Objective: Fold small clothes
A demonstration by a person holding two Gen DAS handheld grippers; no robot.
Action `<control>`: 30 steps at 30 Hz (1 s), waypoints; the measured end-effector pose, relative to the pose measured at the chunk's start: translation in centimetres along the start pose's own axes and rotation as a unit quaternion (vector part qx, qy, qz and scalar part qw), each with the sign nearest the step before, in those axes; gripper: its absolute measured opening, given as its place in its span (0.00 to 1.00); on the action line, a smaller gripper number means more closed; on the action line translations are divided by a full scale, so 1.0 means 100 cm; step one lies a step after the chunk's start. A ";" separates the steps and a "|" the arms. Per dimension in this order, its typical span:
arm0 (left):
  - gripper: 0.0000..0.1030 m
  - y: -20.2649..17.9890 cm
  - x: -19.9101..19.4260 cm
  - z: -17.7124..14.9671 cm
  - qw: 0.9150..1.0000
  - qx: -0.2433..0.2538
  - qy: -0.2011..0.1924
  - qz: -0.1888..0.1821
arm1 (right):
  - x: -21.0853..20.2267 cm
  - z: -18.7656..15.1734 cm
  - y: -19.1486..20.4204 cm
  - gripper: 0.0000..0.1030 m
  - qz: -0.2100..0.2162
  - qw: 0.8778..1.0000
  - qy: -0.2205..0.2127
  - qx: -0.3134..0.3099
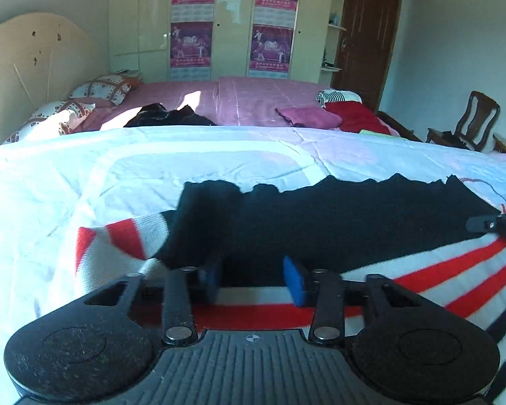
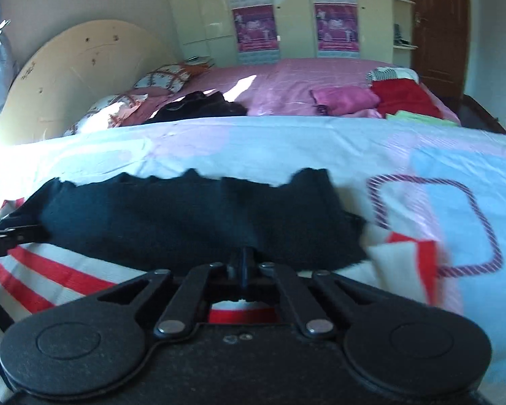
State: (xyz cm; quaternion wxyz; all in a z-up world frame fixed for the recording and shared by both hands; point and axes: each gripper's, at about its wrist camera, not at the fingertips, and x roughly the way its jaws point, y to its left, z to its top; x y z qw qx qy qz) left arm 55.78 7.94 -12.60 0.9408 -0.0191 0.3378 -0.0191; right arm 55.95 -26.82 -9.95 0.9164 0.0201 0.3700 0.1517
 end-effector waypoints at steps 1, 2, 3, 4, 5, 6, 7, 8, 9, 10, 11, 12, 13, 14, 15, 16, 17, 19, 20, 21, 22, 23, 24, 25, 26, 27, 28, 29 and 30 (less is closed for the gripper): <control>0.20 0.003 -0.004 0.000 1.000 0.004 0.000 0.011 | -0.007 -0.003 -0.009 0.00 -0.023 1.000 -0.004 0.003; 0.21 0.006 -0.006 0.001 1.000 -0.001 0.000 0.023 | -0.012 -0.004 -0.016 0.00 -0.022 1.000 -0.008 0.008; 0.21 0.011 -0.008 0.000 1.000 -0.012 -0.001 0.025 | -0.015 -0.007 -0.019 0.00 -0.018 1.000 -0.009 0.015; 0.21 0.014 -0.008 -0.001 1.000 -0.018 -0.004 0.020 | -0.014 -0.009 -0.015 0.00 -0.023 1.000 -0.008 0.008; 0.21 0.013 -0.008 -0.002 1.000 -0.012 -0.006 0.022 | -0.013 -0.011 -0.009 0.00 -0.032 0.999 -0.007 -0.006; 0.21 0.010 -0.009 -0.003 1.000 -0.007 -0.007 0.023 | -0.011 -0.009 -0.001 0.00 -0.042 0.999 -0.005 -0.021; 0.21 0.008 -0.011 -0.002 1.000 -0.006 -0.006 0.024 | -0.013 -0.008 0.004 0.02 -0.041 0.999 -0.003 -0.022; 0.22 0.006 -0.016 -0.001 1.000 -0.006 -0.004 0.023 | -0.021 -0.006 0.007 0.16 -0.035 0.999 -0.008 -0.017; 0.30 0.004 -0.024 0.002 1.000 -0.008 -0.011 0.024 | -0.032 -0.007 0.011 0.24 -0.030 0.999 -0.024 -0.014; 0.40 0.000 -0.037 0.002 0.999 -0.011 -0.028 0.018 | -0.043 -0.010 0.016 0.25 -0.025 0.999 -0.038 -0.016; 0.43 -0.007 -0.048 0.000 0.999 -0.009 -0.040 0.006 | -0.051 -0.011 0.021 0.25 -0.010 0.999 -0.041 -0.019; 0.43 -0.015 -0.053 -0.002 0.999 -0.002 -0.041 -0.004 | -0.056 -0.016 0.029 0.23 0.009 0.999 -0.038 -0.018; 0.43 -0.029 -0.059 -0.006 0.999 0.012 -0.043 -0.014 | -0.059 -0.021 0.041 0.22 0.028 0.999 -0.035 -0.020; 0.43 -0.039 -0.061 -0.008 0.999 0.015 -0.044 -0.023 | -0.059 -0.026 0.052 0.19 0.043 0.998 -0.029 -0.027; 0.43 -0.049 -0.061 -0.010 0.998 0.012 -0.042 -0.038 | -0.057 -0.031 0.068 0.19 0.060 0.997 -0.023 -0.037; 0.43 -0.059 -0.059 -0.013 0.998 0.013 -0.034 -0.050 | -0.053 -0.036 0.081 0.19 0.071 0.996 -0.016 -0.045; 0.43 -0.068 -0.056 -0.016 0.998 0.019 -0.026 -0.053 | -0.049 -0.040 0.093 0.19 0.079 0.995 -0.009 -0.055; 0.43 -0.082 -0.049 -0.024 0.998 0.037 -0.005 -0.055 | -0.044 -0.046 0.114 0.19 0.081 0.993 -0.004 -0.081; 0.43 -0.085 -0.049 -0.031 0.998 0.051 -0.005 -0.045 | -0.043 -0.049 0.117 0.18 0.075 0.993 -0.004 -0.094; 0.44 -0.083 -0.051 -0.037 0.997 0.057 -0.010 -0.040 | -0.045 -0.050 0.116 0.17 0.066 0.992 -0.003 -0.109; 0.46 -0.075 -0.057 -0.039 0.998 0.052 -0.011 -0.031 | -0.050 -0.050 0.109 0.16 0.044 0.993 -0.003 -0.112; 0.46 -0.066 -0.061 -0.041 0.999 0.047 -0.010 -0.015 | -0.055 -0.049 0.095 0.11 0.015 0.995 -0.006 -0.102; 0.46 -0.055 -0.067 -0.044 0.999 0.047 -0.009 0.010 | -0.061 -0.050 0.075 0.08 -0.011 0.996 -0.008 -0.084; 0.46 -0.039 -0.071 -0.047 0.999 0.041 -0.004 0.027 | -0.066 -0.052 0.054 0.08 -0.037 0.997 -0.008 -0.066; 0.46 -0.020 -0.076 -0.052 1.000 0.020 -0.001 0.023 | -0.071 -0.055 0.035 0.07 -0.062 0.997 -0.004 -0.051; 0.46 -0.005 -0.080 -0.056 1.000 0.002 0.001 0.019 | -0.075 -0.062 0.014 0.02 -0.069 0.997 -0.003 -0.036; 0.46 0.002 -0.084 -0.059 1.000 0.006 0.001 0.029 | -0.079 -0.065 0.000 0.00 -0.053 0.998 -0.006 -0.021; 0.46 0.002 -0.086 -0.058 0.999 0.014 0.004 0.033 | -0.082 -0.065 -0.003 0.00 -0.045 0.999 -0.004 -0.013; 0.46 -0.002 -0.088 -0.056 0.999 0.014 0.005 0.040 | -0.085 -0.064 0.003 0.00 -0.053 0.998 -0.003 -0.017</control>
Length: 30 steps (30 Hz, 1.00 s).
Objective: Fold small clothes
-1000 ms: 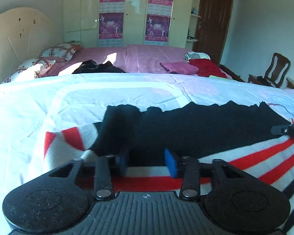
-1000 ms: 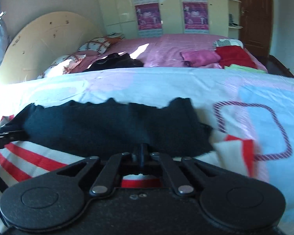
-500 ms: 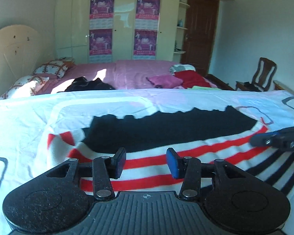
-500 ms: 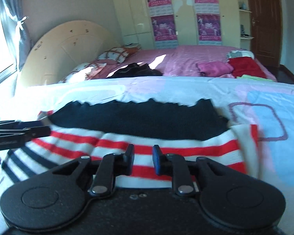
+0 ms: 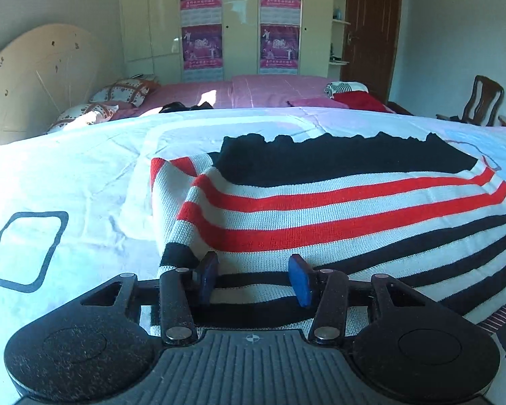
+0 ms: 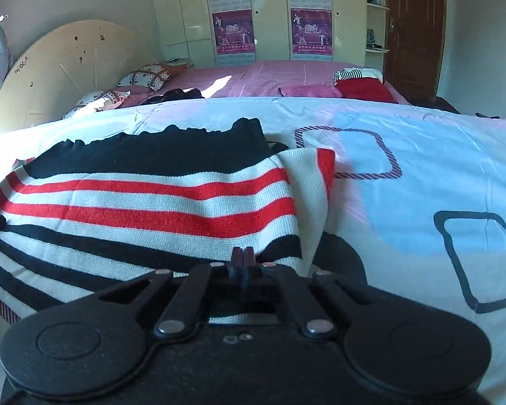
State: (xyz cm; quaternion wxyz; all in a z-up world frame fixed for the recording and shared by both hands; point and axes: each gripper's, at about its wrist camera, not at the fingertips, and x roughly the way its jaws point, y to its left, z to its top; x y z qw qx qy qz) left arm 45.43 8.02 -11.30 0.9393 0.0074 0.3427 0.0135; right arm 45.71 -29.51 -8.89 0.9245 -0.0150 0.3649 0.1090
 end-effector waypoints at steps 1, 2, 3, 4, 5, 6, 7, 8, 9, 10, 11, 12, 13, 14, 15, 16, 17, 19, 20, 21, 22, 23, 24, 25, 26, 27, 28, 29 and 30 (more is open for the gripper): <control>0.46 -0.006 -0.005 0.004 1.000 -0.004 -0.006 0.003 | -0.005 0.002 0.008 0.12 -0.004 1.000 -0.005 -0.004; 0.46 -0.012 -0.012 0.006 1.000 -0.009 -0.017 -0.008 | -0.014 0.002 0.018 0.17 0.005 1.000 -0.020 -0.003; 0.46 -0.020 -0.019 0.007 0.999 -0.013 -0.028 -0.026 | -0.021 0.001 0.028 0.17 0.025 0.999 -0.028 0.001; 0.46 -0.031 -0.026 0.006 0.998 -0.007 -0.035 -0.042 | -0.026 -0.001 0.041 0.17 0.042 0.999 -0.028 0.003; 0.46 -0.041 -0.031 0.004 0.998 -0.001 -0.039 -0.051 | -0.029 -0.004 0.056 0.15 0.061 0.998 -0.026 -0.004; 0.46 -0.052 -0.034 0.002 0.997 0.000 -0.039 -0.068 | -0.031 -0.006 0.074 0.15 0.076 0.997 -0.023 -0.016; 0.46 -0.060 -0.035 -0.001 0.996 -0.002 -0.035 -0.080 | -0.031 -0.010 0.088 0.15 0.089 0.996 -0.020 -0.020; 0.46 -0.069 -0.031 -0.005 0.996 -0.003 -0.023 -0.087 | -0.030 -0.013 0.101 0.11 0.105 0.994 -0.013 -0.021; 0.46 -0.076 -0.024 -0.012 0.997 -0.003 0.004 -0.081 | -0.024 -0.020 0.113 0.11 0.108 0.994 0.007 -0.026; 0.46 -0.080 -0.020 -0.025 0.997 0.002 0.010 -0.074 | -0.015 -0.031 0.119 0.11 0.089 0.995 0.033 -0.032; 0.46 -0.080 -0.025 -0.035 0.997 0.009 -0.010 -0.071 | -0.017 -0.043 0.117 0.11 0.089 0.996 0.006 -0.029; 0.46 -0.079 -0.028 -0.040 0.997 0.007 -0.016 -0.071 | -0.019 -0.048 0.116 0.11 0.088 0.996 -0.002 -0.030; 0.46 -0.078 -0.032 -0.040 0.998 0.003 -0.014 -0.069 | -0.022 -0.048 0.118 0.11 0.083 0.996 0.000 -0.034; 0.47 -0.079 -0.038 -0.036 0.998 0.006 -0.015 -0.066 | -0.025 -0.043 0.121 0.11 0.078 0.996 0.005 -0.039; 0.47 -0.079 -0.045 -0.034 0.997 0.005 -0.029 -0.070 | -0.027 -0.038 0.123 0.13 0.081 0.996 0.003 -0.039; 0.47 -0.079 -0.049 -0.032 0.996 0.004 -0.041 -0.077 | -0.031 -0.034 0.126 0.13 0.093 0.995 -0.009 -0.032; 0.47 -0.080 -0.049 -0.030 0.996 0.005 -0.045 -0.080 | -0.033 -0.031 0.130 0.13 0.106 0.994 -0.019 -0.028; 0.47 -0.080 -0.041 -0.031 0.996 0.004 -0.025 -0.083 | -0.026 -0.028 0.141 0.14 0.121 0.992 -0.008 -0.030; 0.47 -0.079 -0.036 -0.034 0.997 0.010 -0.014 -0.075 | -0.019 -0.029 0.146 0.13 0.125 0.991 0.015 -0.037; 0.46 -0.075 -0.036 -0.039 0.997 0.021 -0.020 -0.073 | -0.012 -0.036 0.151 0.12 0.113 0.992 0.028 -0.056; 0.46 -0.069 -0.037 -0.041 0.997 0.021 -0.023 -0.073 | -0.014 -0.039 0.150 0.09 0.112 0.991 0.017 -0.070; 0.46 -0.061 -0.040 -0.041 0.997 0.016 -0.022 -0.066 | -0.017 -0.039 0.145 0.09 0.106 0.992 0.017 -0.072; 0.46 -0.049 -0.044 -0.042 0.999 0.010 -0.023 -0.047 | -0.020 -0.038 0.135 0.08 0.080 0.994 0.013 -0.071; 0.46 -0.032 -0.048 -0.044 0.999 0.002 -0.023 -0.023 | -0.025 -0.038 0.120 0.08 0.048 0.997 0.007 -0.065; 0.46 -0.014 -0.050 -0.049 1.000 -0.011 -0.018 -0.011 | -0.030 -0.040 0.094 0.06 0.028 0.999 0.002 -0.043; 0.46 0.003 -0.052 -0.053 1.000 -0.025 -0.014 -0.011 | -0.036 -0.043 0.068 0.06 0.008 1.000 0.001 -0.023; 0.38 0.021 -0.055 -0.058 0.999 -0.045 -0.013 -0.016 | -0.041 -0.048 0.040 0.03 -0.023 1.000 0.002 -0.009; 0.29 0.033 -0.058 -0.062 0.998 -0.058 -0.013 -0.019 | -0.047 -0.055 0.012 0.00 -0.033 0.999 0.004 0.012; 0.17 0.039 -0.059 -0.063 0.998 -0.065 -0.012 -0.017 | -0.052 -0.061 -0.012 0.00 0.000 0.999 -0.001 0.047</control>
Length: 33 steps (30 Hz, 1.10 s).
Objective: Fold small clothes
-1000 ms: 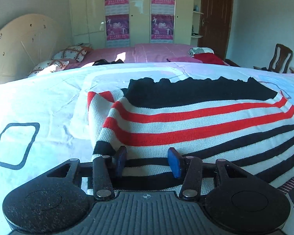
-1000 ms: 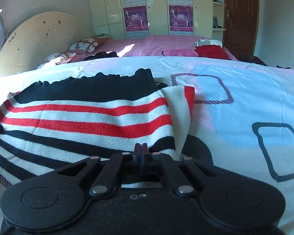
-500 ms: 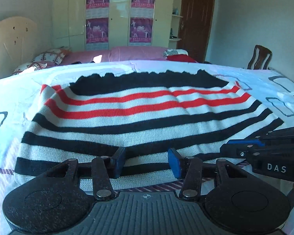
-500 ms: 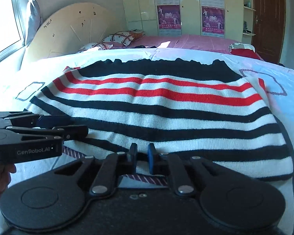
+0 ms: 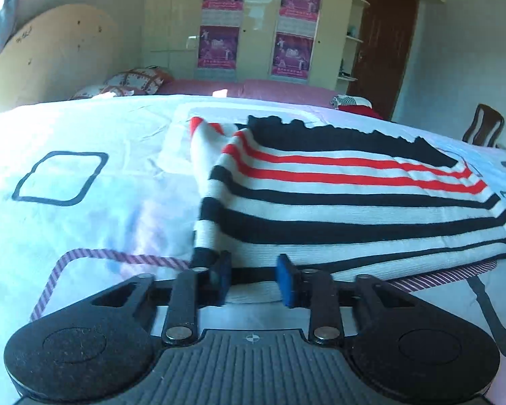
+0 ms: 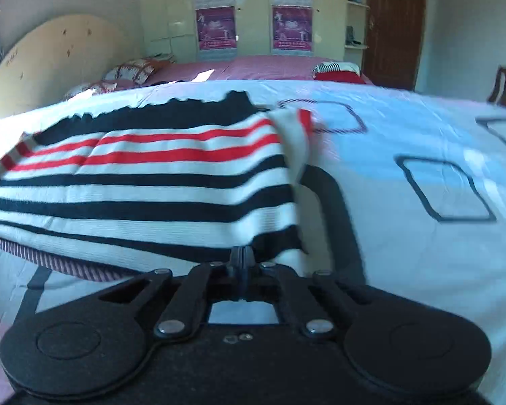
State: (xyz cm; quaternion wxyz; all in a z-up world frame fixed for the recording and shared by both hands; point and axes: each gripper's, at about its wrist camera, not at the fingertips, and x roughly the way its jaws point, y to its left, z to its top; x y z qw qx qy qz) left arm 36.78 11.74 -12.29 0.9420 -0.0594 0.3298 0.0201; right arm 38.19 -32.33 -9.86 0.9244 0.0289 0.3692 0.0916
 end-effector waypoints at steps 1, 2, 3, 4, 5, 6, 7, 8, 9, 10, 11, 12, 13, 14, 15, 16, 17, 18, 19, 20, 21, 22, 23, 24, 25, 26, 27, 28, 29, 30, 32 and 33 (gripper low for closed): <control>0.16 0.004 0.000 0.000 1.000 -0.009 0.000 -0.003 | -0.002 0.000 -0.010 0.00 0.020 1.000 0.005 0.020; 0.16 0.005 0.002 -0.001 1.000 -0.016 -0.001 -0.002 | -0.002 0.001 -0.007 0.00 0.017 1.000 0.009 0.009; 0.16 0.002 0.005 -0.001 1.000 -0.013 -0.002 0.003 | 0.001 0.004 0.004 0.00 0.001 1.000 0.013 -0.022; 0.16 -0.002 0.006 0.002 1.000 -0.009 0.000 0.009 | 0.004 0.005 0.014 0.00 -0.010 0.999 0.015 -0.042; 0.17 -0.006 0.005 0.006 1.000 -0.007 0.001 0.013 | 0.006 0.007 0.018 0.00 -0.015 0.999 0.017 -0.048; 0.20 -0.010 0.001 0.008 1.000 -0.003 -0.007 0.019 | 0.003 0.010 0.021 0.00 -0.013 0.999 0.014 -0.043; 0.39 -0.015 -0.004 0.010 0.999 0.008 -0.021 0.028 | -0.002 0.012 0.022 0.07 -0.009 0.999 0.002 -0.035; 0.53 -0.019 -0.005 0.011 0.999 0.020 -0.030 0.037 | -0.006 0.012 0.022 0.22 -0.016 0.999 -0.010 -0.034; 0.74 -0.021 -0.001 0.010 0.998 0.030 -0.026 0.051 | -0.009 0.011 0.020 0.23 -0.021 0.999 -0.016 -0.035; 0.76 -0.021 0.008 0.008 0.997 0.040 -0.003 0.062 | -0.004 0.009 0.017 0.21 -0.026 0.999 -0.007 -0.033; 0.76 -0.016 0.014 0.002 0.998 0.034 0.012 0.058 | 0.004 0.005 0.013 0.21 -0.025 0.999 0.009 -0.027; 0.77 -0.008 0.014 0.000 0.999 0.009 0.004 0.049 | 0.005 0.002 0.010 0.21 -0.019 1.000 0.000 -0.023; 0.77 -0.001 0.012 -0.001 0.999 -0.011 0.005 0.040 | 0.004 0.004 0.010 0.21 -0.018 1.000 0.003 -0.023; 0.77 0.000 0.010 0.000 0.999 -0.011 0.003 0.050 | 0.002 0.007 0.010 0.21 -0.018 1.000 0.007 -0.023; 0.77 0.001 0.008 0.000 0.998 -0.010 -0.001 0.061 | -0.001 0.008 0.010 0.21 -0.016 1.000 0.004 -0.022; 0.77 0.003 0.005 -0.001 0.998 -0.015 -0.003 0.062 | -0.006 0.010 0.010 0.21 -0.013 1.000 -0.004 -0.019; 0.77 0.005 0.003 0.000 0.998 -0.024 -0.002 0.062 | -0.011 0.011 0.010 0.21 -0.010 1.000 -0.014 -0.016; 0.77 0.007 0.000 0.001 0.998 -0.029 -0.006 0.063 | -0.016 0.012 0.010 0.22 -0.008 1.000 -0.024 -0.017; 0.77 0.008 -0.001 0.002 0.997 -0.029 -0.010 0.065 | -0.017 0.014 0.011 0.23 -0.007 0.999 -0.031 -0.021; 0.77 0.009 0.002 0.003 0.997 -0.026 -0.003 0.072 | -0.017 0.014 0.013 0.23 -0.006 0.999 -0.032 -0.025; 0.77 0.011 0.006 0.002 0.996 -0.027 0.008 0.080 | -0.011 0.014 0.014 0.22 -0.005 0.999 -0.021 -0.030; 0.77 0.015 0.012 0.000 0.996 -0.037 0.018 0.080 | -0.002 0.013 0.014 0.22 -0.012 0.999 0.003 -0.035; 0.77 0.017 0.014 -0.001 0.996 -0.041 0.017 0.078 | 0.009 0.011 0.013 0.22 -0.019 0.999 0.026 -0.040; 0.77 0.016 0.014 0.001 0.996 -0.039 0.018 0.081 | 0.008 0.010 0.014 0.22 -0.018 0.999 0.017 -0.044; 0.77 0.015 0.013 0.002 0.996 -0.037 0.020 0.084 | 0.007 0.012 0.015 0.22 -0.020 0.999 0.020 -0.042; 0.77 0.013 0.010 0.003 0.995 -0.039 0.021 0.086 | 0.003 0.013 0.016 0.22 -0.017 0.999 0.014 -0.039; 0.77 0.011 0.007 0.004 0.995 -0.044 0.020 0.084 | -0.002 0.012 0.016 0.23 -0.012 0.999 0.003 -0.035; 0.77 0.010 0.001 0.004 0.996 -0.056 0.014 0.074 | -0.006 0.013 0.017 0.23 -0.008 0.999 -0.004 -0.033; 0.77 0.010 -0.003 0.005 0.996 -0.068 0.011 0.065 | -0.009 0.013 0.019 0.23 -0.005 0.999 -0.009 -0.031; 0.73 0.008 -0.007 0.005 0.996 -0.077 0.008 0.053 | -0.011 0.013 0.021 0.23 -0.003 0.999 -0.015 -0.031; 0.68 0.002 -0.013 0.006 0.995 -0.089 0.007 0.037 | -0.015 0.013 0.027 0.22 0.006 0.999 -0.023 -0.033; 0.67 -0.001 -0.014 0.006 0.995 -0.090 0.007 0.033 | -0.017 0.013 0.031 0.21 0.013 0.999 -0.027 -0.033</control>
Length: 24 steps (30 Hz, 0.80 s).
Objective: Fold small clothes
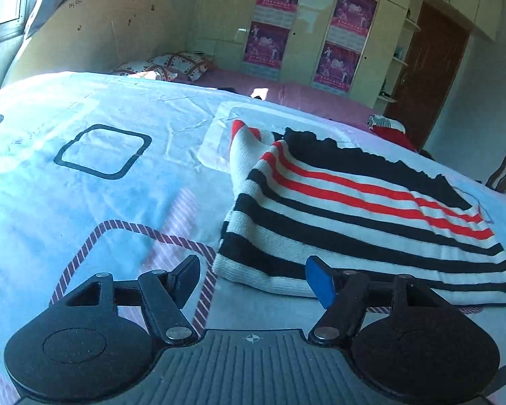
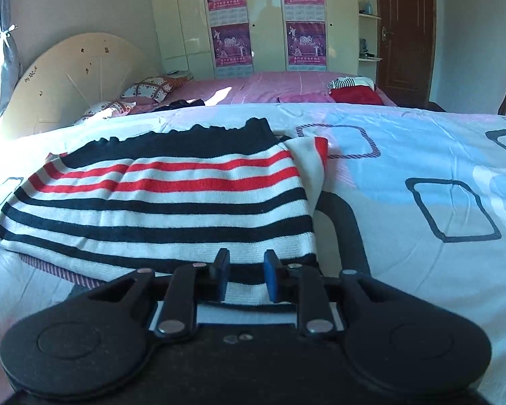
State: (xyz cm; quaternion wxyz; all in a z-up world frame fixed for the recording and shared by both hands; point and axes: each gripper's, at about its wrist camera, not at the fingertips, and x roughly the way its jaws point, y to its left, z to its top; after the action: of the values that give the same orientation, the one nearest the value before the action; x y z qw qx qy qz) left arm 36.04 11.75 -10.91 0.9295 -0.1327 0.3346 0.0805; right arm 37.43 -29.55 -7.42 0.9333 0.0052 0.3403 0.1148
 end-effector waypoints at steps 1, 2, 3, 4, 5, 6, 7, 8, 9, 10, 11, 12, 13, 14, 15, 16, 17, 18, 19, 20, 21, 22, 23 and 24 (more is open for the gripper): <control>0.67 -0.003 -0.001 -0.001 1.000 0.001 0.001 -0.001 | -0.001 0.001 0.004 0.21 0.005 1.000 -0.004 0.000; 0.67 -0.005 -0.001 -0.001 1.000 0.004 0.003 0.002 | -0.002 0.001 0.007 0.21 0.010 1.000 -0.007 0.001; 0.67 -0.008 0.000 -0.002 1.000 0.009 0.007 0.005 | -0.001 0.002 0.011 0.21 0.014 1.000 -0.008 0.003; 0.67 -0.010 0.001 -0.002 1.000 0.013 0.008 0.007 | -0.001 0.003 0.014 0.20 0.017 1.000 -0.009 0.004; 0.67 -0.012 0.001 -0.003 1.000 0.014 0.009 0.005 | -0.001 0.005 0.017 0.20 0.020 1.000 -0.010 0.006; 0.67 -0.011 -0.001 -0.005 1.000 0.011 0.012 0.002 | -0.001 0.006 0.020 0.20 0.023 1.000 -0.011 0.008; 0.67 -0.012 -0.001 -0.005 1.000 0.010 0.012 -0.001 | -0.001 0.007 0.023 0.19 0.026 1.000 -0.012 0.009; 0.67 -0.012 -0.002 -0.006 1.000 0.006 0.014 -0.005 | -0.001 0.008 0.025 0.18 0.028 0.999 -0.013 0.010; 0.66 -0.011 -0.001 -0.007 1.000 0.000 0.017 -0.010 | -0.001 0.008 0.027 0.18 0.031 0.999 -0.015 0.011; 0.61 -0.009 0.000 -0.008 1.000 -0.012 0.021 -0.019 | -0.001 0.009 0.029 0.16 0.033 0.999 -0.017 0.011; 0.59 -0.008 0.003 -0.008 0.999 -0.027 0.026 -0.029 | -0.002 0.009 0.031 0.14 0.036 0.999 -0.019 0.012; 0.56 -0.006 0.003 -0.010 0.998 -0.043 0.030 -0.040 | -0.002 0.010 0.032 0.11 0.039 0.999 -0.022 0.013; 0.53 -0.002 0.007 -0.012 0.995 -0.072 0.033 -0.059 | -0.003 0.010 0.034 0.06 0.043 0.999 -0.024 0.014; 0.53 0.003 0.010 -0.015 0.991 -0.107 0.035 -0.077 | -0.004 0.011 0.035 0.05 0.045 0.999 -0.027 0.013; 0.53 0.009 0.013 -0.018 0.984 -0.143 0.038 -0.094 | -0.005 0.011 0.037 0.05 0.046 0.998 -0.030 0.012; 0.53 0.014 0.017 -0.023 0.977 -0.181 0.041 -0.107 | -0.005 0.012 0.039 0.05 0.048 0.998 -0.032 0.010; 0.53 0.017 0.020 -0.030 0.970 -0.208 0.042 -0.116 | -0.006 0.012 0.040 0.05 0.050 0.998 -0.033 0.009; 0.53 0.019 0.022 -0.034 0.965 -0.229 0.041 -0.122 | -0.006 0.013 0.041 0.05 0.052 0.998 -0.034 0.007; 0.53 0.021 0.023 -0.038 0.960 -0.246 0.035 -0.126 | -0.006 0.013 0.042 0.05 0.053 0.998 -0.034 0.006; 0.53 0.023 0.026 -0.041 0.956 -0.262 0.030 -0.131 | -0.005 0.013 0.042 0.05 0.054 0.998 -0.034 0.006; 0.53 0.025 0.028 -0.043 0.951 -0.277 0.027 -0.136 | -0.004 0.013 0.043 0.05 0.056 0.998 -0.033 0.007; 0.53 0.027 0.032 -0.044 0.945 -0.293 0.023 -0.141 | -0.002 0.013 0.043 0.05 0.058 0.998 -0.032 0.007; 0.53 0.030 0.036 -0.046 0.939 -0.310 0.017 -0.147 | -0.001 0.013 0.044 0.05 0.060 0.998 -0.031 0.008; 0.53 0.031 0.039 -0.046 0.935 -0.321 0.013 -0.151 | 0.001 0.013 0.045 0.05 0.062 0.998 -0.029 0.008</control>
State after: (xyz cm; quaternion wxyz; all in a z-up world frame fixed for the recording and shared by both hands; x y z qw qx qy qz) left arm 35.52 13.55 -17.43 0.8341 -0.4738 0.2795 0.0406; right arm 37.41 -25.05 -6.07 0.9339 0.0372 0.3127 0.1692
